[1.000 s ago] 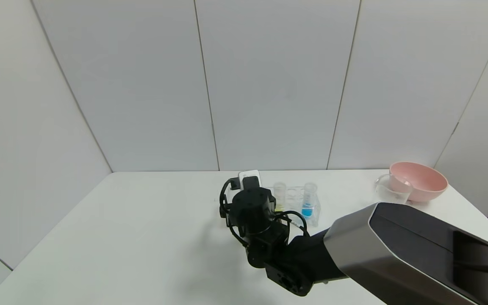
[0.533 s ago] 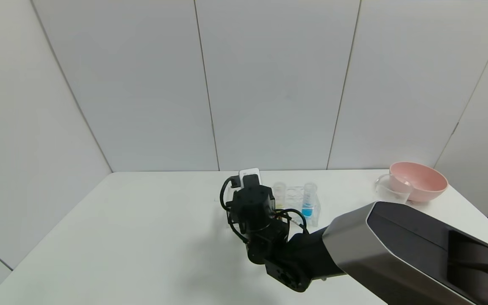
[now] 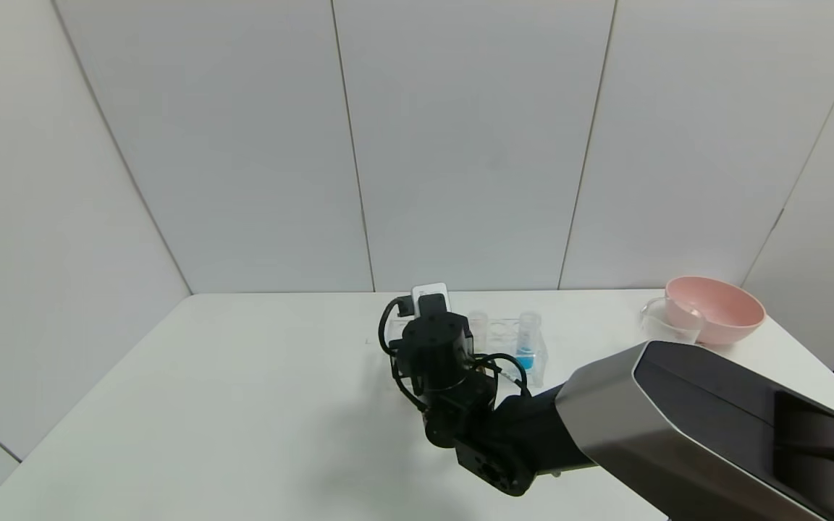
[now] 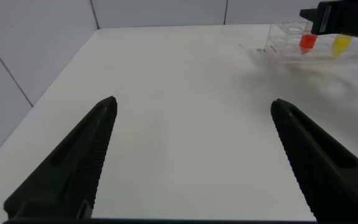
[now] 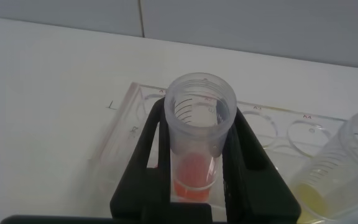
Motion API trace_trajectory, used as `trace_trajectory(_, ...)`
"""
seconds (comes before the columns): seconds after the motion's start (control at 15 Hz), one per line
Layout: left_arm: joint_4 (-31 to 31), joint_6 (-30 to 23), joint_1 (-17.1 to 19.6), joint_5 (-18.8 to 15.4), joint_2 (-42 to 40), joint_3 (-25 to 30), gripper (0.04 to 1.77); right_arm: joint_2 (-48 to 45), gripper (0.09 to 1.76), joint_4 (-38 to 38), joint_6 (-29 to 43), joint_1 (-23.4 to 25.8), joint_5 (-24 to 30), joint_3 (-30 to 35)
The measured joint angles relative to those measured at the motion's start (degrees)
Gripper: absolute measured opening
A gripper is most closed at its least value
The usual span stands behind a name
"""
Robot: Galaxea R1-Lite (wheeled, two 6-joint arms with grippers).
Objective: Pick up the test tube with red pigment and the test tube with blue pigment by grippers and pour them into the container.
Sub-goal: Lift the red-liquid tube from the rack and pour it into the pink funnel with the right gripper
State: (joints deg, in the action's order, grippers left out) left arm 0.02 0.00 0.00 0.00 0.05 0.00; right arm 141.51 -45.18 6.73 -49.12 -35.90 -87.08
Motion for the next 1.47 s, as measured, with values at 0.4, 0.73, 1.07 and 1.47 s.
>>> trace_trajectory(0.4,-0.02,0.00,0.00,-0.02,0.00,0.00,1.76,-5.90,0.53,0.10,-3.62,-1.38,0.13,1.27)
trace_trajectory(0.73,-0.02,0.00,0.00,0.00,0.00,0.00,1.76,-9.40,0.53,-0.33,-5.29,-2.54,-1.24,2.13)
trace_trajectory(1.07,0.00,0.00,0.00,0.00,0.00,0.00,1.76,-10.09,0.53,-0.74,-5.51,-2.28,-1.27,2.85)
trace_trajectory(1.47,-0.02,0.00,0.00,0.00,0.00,0.00,1.76,-17.05,0.53,-2.26,-5.40,-2.51,2.35,15.71)
